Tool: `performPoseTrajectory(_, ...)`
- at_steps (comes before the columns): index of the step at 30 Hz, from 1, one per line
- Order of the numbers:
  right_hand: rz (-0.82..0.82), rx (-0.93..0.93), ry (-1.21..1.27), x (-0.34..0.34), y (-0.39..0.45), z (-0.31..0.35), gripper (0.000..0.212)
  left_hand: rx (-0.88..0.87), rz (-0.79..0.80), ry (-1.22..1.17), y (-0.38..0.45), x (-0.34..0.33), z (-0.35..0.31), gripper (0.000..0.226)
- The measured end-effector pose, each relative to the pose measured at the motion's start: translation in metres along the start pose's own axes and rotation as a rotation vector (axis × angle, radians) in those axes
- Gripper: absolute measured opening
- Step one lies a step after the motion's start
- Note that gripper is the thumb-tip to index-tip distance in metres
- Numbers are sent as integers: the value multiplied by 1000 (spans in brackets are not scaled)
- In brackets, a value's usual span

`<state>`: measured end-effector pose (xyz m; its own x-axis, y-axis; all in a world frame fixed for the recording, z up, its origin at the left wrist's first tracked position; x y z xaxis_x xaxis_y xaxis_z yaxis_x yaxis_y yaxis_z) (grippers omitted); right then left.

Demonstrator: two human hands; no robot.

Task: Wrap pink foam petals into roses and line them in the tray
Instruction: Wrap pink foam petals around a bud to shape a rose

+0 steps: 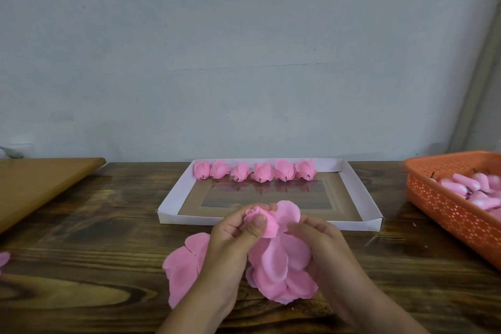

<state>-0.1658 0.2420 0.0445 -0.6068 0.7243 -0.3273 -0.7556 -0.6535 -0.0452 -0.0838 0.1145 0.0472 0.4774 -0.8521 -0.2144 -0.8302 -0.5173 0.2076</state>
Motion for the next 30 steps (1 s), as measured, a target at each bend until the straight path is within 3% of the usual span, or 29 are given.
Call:
performPoseTrajectory(2,33,-111,149,0,3,-3,44,27,-2,-48,1,1,0,36)
performPoseTrajectory(5,144,-139,302,3,7,-4,39,103,-5,-121,2,2,-1,42)
performPoseTrajectory(8,132,-104,319,10,10,-5,37,155,5,-195,2,4,-2,55)
performPoseTrajectory(12,300,-91,232,1,2,4,33,149,18,-240,3,4,-4,50)
performPoseTrajectory(17,233,-7,178,3,2,1,32,132,45,-224,2,4,-3,36)
performPoseTrajectory(24,75,91,65,0,2,-2,27,100,62,-108,2,4,-1,43)
performPoseTrajectory(30,66,101,26,-2,-1,1,24,96,78,-60,3,3,1,36)
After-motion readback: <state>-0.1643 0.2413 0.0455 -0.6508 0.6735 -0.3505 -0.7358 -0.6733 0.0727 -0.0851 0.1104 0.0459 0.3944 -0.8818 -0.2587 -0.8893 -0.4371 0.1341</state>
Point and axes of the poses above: each hand's wrist, its own y-axis towards the middle knuckle, its own x-axis out of the back of the hand, z = x × y, the point moved 1 cm from there along y, towards the middle knuckle, and after that the axes turned 2 degrees about y, right-handed, at the moved point
